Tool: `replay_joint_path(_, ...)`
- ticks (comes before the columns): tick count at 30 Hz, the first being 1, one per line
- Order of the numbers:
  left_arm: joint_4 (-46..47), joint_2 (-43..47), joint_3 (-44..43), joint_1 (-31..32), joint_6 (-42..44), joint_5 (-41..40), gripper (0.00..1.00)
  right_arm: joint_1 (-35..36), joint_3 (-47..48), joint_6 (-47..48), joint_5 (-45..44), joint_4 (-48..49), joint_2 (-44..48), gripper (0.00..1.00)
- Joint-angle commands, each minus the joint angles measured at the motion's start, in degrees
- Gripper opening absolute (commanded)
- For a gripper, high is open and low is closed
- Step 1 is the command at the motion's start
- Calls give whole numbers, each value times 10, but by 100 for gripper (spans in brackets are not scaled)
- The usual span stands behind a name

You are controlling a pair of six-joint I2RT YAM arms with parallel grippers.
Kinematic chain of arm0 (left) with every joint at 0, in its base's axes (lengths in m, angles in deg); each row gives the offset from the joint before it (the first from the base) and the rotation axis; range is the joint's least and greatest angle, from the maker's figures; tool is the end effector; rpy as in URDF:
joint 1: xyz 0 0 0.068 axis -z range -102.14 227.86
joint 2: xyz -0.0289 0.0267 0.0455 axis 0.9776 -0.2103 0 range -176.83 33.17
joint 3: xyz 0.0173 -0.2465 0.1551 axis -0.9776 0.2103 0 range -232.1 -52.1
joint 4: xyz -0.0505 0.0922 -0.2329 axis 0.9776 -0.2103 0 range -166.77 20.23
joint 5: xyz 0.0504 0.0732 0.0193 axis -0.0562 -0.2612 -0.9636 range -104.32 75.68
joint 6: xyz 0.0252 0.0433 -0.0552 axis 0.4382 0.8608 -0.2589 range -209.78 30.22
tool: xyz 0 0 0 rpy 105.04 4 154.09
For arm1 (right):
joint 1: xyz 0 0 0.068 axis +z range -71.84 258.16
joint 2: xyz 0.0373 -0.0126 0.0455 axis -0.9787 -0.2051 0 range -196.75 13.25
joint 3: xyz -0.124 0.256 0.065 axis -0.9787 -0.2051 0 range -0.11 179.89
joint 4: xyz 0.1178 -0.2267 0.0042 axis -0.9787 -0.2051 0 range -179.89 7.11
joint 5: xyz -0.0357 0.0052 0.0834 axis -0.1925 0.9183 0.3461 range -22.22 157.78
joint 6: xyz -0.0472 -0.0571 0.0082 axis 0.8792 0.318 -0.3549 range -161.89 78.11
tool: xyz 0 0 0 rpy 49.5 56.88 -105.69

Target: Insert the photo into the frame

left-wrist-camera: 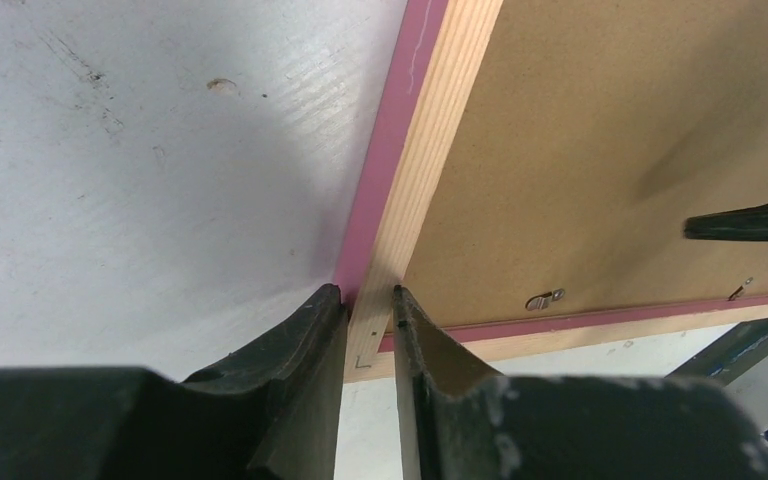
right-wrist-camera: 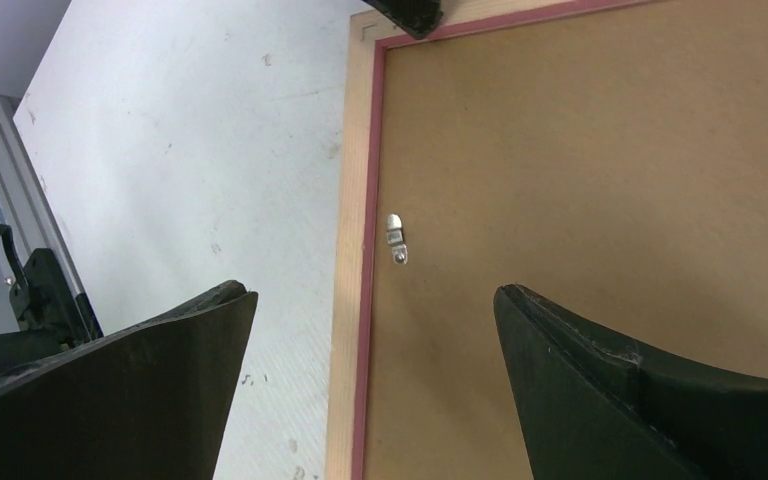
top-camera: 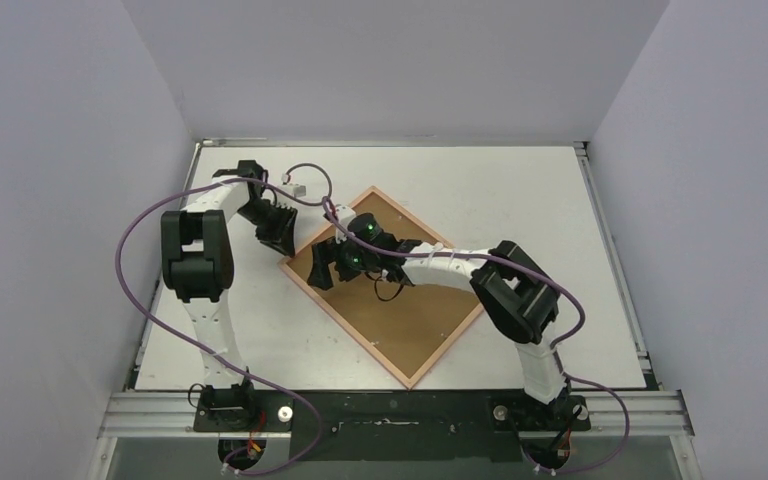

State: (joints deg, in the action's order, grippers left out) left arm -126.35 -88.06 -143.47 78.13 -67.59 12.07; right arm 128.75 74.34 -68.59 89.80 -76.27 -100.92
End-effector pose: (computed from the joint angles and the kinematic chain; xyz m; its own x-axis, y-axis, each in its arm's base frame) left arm 0.4119 -0.0298 0.1594 -0.9121 0.3426 -0.2252 0.4065 0.8275 -0.3873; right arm 0.2794 0.3769 0.1938 -0.7212 -0.2214 -0.6564 -0.6622 0.4985 0.5594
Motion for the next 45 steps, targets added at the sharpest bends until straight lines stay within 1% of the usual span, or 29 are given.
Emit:
replay_joint_path(1, 2, -10, 7, 0, 8, 31, 19, 12, 54, 27, 36, 49, -32, 94)
replay_joint_path(6, 0, -15, 9, 0, 8, 40, 9, 14, 108, 50, 49, 26, -77, 94)
replay_joint_path(14, 5, -14, 15, 0, 10, 37, 5, 18, 137, 59, 55, 4, -108, 95)
replay_joint_path(27, 15, -12, 21, 7, 5, 24, 2, 34, 106, 52, 52, 1, -104, 96)
replay_joint_path(45, 24, -8, 23, 11, -2, 14, 0, 44, 57, 35, 50, 5, -72, 98)
